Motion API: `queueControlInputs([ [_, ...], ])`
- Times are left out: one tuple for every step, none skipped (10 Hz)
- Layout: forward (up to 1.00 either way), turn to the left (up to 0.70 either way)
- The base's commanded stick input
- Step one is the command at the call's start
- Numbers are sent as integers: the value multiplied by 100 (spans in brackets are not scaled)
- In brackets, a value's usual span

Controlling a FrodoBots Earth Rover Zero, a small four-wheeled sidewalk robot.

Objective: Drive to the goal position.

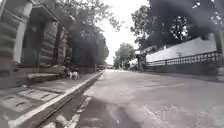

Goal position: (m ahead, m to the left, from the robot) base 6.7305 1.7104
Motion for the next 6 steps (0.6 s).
queueControlInputs([
  [70, 0],
  [70, 0],
  [70, 0],
  [70, -12],
  [70, -31],
  [70, -34],
])
